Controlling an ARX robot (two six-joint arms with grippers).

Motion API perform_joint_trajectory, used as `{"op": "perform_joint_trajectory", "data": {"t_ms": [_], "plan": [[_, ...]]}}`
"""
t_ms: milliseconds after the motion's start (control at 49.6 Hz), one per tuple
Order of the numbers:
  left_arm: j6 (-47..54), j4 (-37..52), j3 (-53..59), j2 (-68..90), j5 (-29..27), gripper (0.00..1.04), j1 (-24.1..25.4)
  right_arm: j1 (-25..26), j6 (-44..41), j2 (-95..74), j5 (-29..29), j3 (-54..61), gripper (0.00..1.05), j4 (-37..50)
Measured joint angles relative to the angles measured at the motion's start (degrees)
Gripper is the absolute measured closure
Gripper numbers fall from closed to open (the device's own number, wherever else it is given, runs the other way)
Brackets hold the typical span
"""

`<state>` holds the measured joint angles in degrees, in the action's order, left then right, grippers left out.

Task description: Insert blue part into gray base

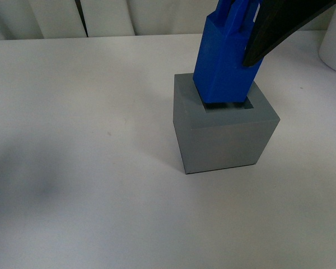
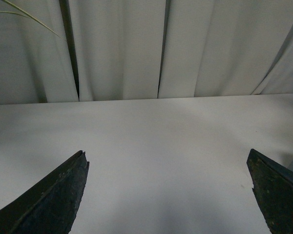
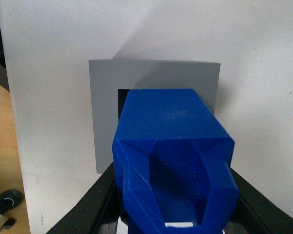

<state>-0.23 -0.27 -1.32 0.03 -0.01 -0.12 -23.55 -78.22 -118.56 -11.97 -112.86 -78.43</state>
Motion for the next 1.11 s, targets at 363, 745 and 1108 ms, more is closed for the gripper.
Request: {"op": "perform_joint_trajectory", "data": {"t_ms": [363, 745, 1108], "plan": [[0.0, 0.0, 0.0, 0.0, 0.0, 0.06, 0.0, 0.0, -1.6, 0.0, 0.7, 0.1, 0.59, -1.3], [0.0, 0.0, 0.0, 0.0, 0.0, 0.06, 0.0, -0.2, -2.9, 0.0, 2.1, 2.0, 0.59, -0.7], [0.0, 0.0, 0.0, 0.0, 0.0, 0.06, 0.0, -0.4, -4.6, 0.9, 3.3, 5.0, 0.59, 2.1]]}}
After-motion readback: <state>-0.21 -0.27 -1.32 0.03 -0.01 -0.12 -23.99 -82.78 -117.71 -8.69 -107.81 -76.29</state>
